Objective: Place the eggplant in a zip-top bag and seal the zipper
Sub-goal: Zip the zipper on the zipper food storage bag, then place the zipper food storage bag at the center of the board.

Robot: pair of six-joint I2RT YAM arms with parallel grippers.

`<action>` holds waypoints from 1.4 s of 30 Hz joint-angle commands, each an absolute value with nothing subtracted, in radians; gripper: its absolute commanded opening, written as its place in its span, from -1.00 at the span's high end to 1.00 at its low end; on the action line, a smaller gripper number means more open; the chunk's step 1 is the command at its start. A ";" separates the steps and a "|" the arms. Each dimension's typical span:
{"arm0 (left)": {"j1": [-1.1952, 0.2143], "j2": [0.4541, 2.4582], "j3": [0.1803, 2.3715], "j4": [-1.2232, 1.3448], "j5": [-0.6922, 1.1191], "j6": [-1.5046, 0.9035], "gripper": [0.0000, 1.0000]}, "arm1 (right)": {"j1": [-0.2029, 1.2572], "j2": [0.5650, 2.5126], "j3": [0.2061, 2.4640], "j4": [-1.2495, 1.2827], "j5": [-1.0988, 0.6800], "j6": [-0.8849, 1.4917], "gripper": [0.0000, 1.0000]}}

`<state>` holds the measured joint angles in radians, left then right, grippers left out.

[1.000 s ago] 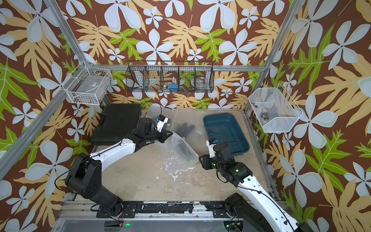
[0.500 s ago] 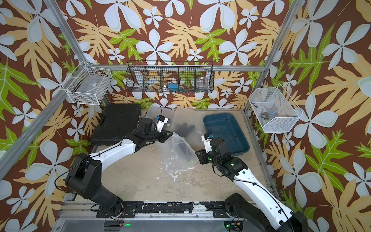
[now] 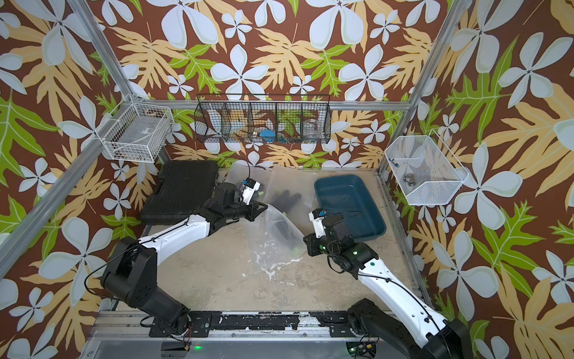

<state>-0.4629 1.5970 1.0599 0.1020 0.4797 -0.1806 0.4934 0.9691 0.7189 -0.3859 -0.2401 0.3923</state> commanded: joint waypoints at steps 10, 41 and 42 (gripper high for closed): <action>-0.463 1.600 1.062 0.101 0.447 -0.172 1.00 | 0.488 0.935 0.722 -0.497 -0.216 0.378 0.81; -0.499 1.611 1.104 0.053 0.495 -0.162 1.00 | 0.460 0.849 0.628 -0.365 -0.175 0.483 -0.05; -0.499 1.611 1.103 0.052 0.495 -0.161 1.00 | 0.458 0.842 0.613 -0.366 -0.176 0.489 -0.05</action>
<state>-0.4992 1.6173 1.1015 0.0677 0.4965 -0.1772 0.4599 0.8509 0.6323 -0.3908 -0.1986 0.4480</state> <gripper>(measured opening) 0.051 0.528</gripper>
